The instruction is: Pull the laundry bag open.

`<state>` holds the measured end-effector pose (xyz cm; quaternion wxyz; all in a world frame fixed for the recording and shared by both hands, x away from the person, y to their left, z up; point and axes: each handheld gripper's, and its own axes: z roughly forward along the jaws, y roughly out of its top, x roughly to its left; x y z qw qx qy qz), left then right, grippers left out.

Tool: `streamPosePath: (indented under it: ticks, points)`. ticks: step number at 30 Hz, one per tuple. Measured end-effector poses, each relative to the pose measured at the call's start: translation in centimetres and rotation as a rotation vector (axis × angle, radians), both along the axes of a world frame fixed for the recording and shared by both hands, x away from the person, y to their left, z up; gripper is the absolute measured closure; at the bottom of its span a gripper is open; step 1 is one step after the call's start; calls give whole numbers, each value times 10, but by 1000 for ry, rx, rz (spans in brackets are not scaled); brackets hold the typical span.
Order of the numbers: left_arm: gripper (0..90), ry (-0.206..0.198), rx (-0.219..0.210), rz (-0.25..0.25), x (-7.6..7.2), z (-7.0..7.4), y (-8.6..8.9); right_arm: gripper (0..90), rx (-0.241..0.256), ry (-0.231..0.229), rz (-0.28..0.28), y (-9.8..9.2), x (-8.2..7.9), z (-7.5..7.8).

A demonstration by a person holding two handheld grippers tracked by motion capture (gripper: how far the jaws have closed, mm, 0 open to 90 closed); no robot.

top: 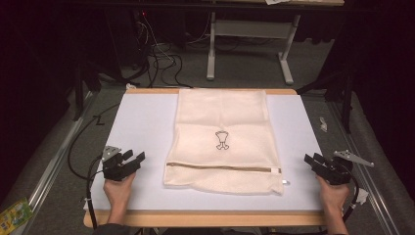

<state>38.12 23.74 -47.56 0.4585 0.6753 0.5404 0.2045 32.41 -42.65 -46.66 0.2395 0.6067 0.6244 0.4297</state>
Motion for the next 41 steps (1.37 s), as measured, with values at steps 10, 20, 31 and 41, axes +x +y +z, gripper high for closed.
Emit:
streamPosePath:
  ticks: [10,20,31,41]
  points:
    - [439,2,16,25,5,-5,-2,537,-33,-2,-8,4,3,1]
    - [438,4,46,27,6,-7,-6,536,-53,2,-13,7,4,-2]
    - [436,-34,106,12,1,-8,-13,522,-87,-6,-15,11,1,-6]
    - [433,-36,109,1,1,-8,-13,513,-101,-13,-12,12,0,-7]
